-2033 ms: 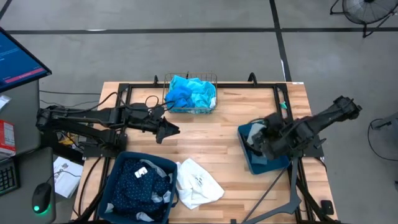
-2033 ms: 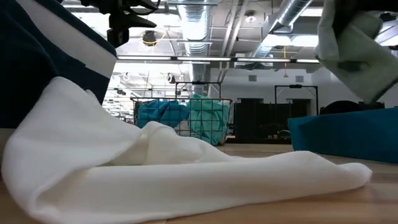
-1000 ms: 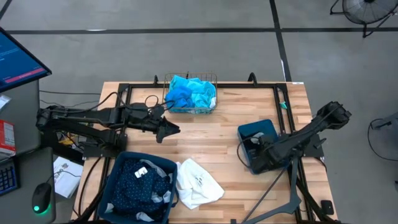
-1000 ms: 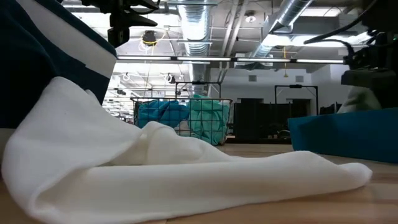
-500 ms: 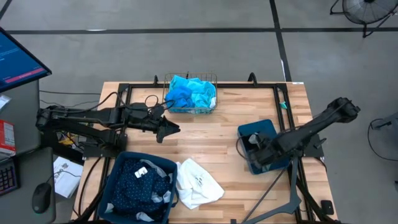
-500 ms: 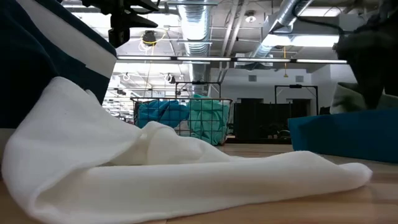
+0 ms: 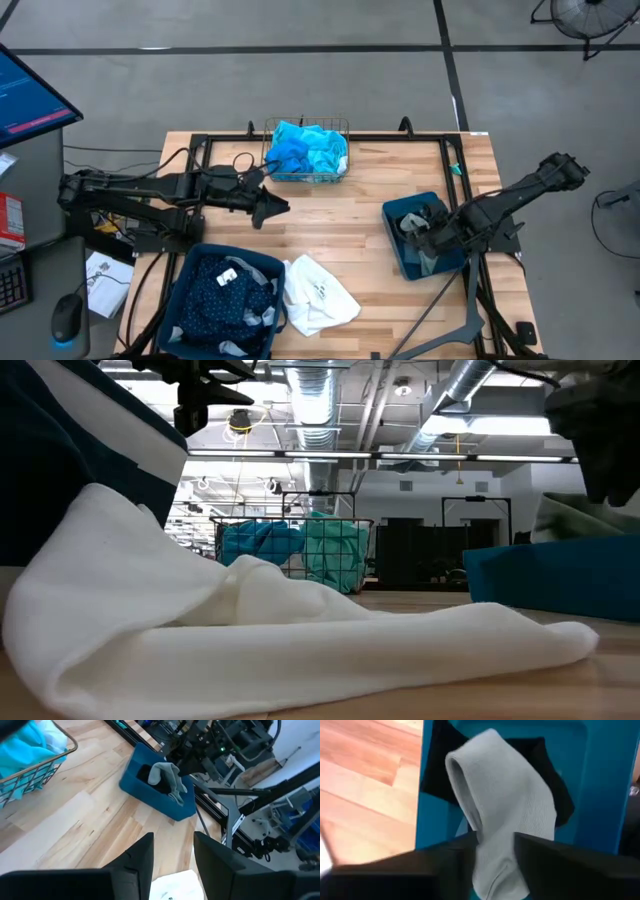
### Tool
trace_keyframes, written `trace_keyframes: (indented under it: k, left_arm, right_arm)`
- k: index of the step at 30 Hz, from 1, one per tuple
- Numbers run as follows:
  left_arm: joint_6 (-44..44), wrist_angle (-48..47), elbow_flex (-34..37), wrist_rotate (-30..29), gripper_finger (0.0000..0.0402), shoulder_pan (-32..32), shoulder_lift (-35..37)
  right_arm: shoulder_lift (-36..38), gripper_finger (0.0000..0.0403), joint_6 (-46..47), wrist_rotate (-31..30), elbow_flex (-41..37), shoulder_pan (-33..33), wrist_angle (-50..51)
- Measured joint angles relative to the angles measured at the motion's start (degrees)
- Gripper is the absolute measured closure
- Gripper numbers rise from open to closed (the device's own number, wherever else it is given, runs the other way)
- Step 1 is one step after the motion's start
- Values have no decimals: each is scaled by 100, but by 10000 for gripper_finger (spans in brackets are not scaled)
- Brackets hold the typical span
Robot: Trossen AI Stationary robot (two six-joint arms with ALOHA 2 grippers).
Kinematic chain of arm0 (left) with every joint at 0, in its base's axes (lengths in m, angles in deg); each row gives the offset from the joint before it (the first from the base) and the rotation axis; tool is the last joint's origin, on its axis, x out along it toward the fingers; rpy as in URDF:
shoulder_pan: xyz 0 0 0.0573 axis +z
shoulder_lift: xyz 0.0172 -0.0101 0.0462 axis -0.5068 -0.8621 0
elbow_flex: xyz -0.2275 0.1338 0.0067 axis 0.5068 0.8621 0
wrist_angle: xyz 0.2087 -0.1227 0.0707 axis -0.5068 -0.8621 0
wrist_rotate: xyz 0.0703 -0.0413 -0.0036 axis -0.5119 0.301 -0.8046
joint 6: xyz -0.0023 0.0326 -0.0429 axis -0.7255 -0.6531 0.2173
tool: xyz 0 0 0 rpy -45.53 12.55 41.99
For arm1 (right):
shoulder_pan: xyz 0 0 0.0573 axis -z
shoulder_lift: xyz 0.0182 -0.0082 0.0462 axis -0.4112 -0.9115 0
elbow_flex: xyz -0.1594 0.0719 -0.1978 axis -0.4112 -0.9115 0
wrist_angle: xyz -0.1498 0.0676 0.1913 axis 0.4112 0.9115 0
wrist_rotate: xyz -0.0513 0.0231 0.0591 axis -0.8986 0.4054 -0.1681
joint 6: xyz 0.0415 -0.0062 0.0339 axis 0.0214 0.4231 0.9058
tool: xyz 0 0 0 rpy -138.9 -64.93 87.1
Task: Pick & Place Cloths
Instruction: Put the light gray sock into the blue bin
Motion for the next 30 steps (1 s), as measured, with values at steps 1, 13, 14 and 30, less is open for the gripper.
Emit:
trace_keyframes:
  k: [1, 13, 14, 30]
  left_arm:
    - [54, 0, 0, -24, 280, 0, 0]
    - [335, 0, 0, -250, 280, 0, 0]
    - [359, 0, 0, -250, 280, 0, 0]
    - [-39, -2, 0, -245, 280, -64, 0]
  right_arm:
    - [-17, 302, -88, -24, 0, 38, 12]
    - [-14, 397, -579, -298, -987, 691, -522]
    - [-13, 398, -612, -298, -1125, 714, -788]
    - [26, 376, -1012, -267, -2088, 852, -3132]
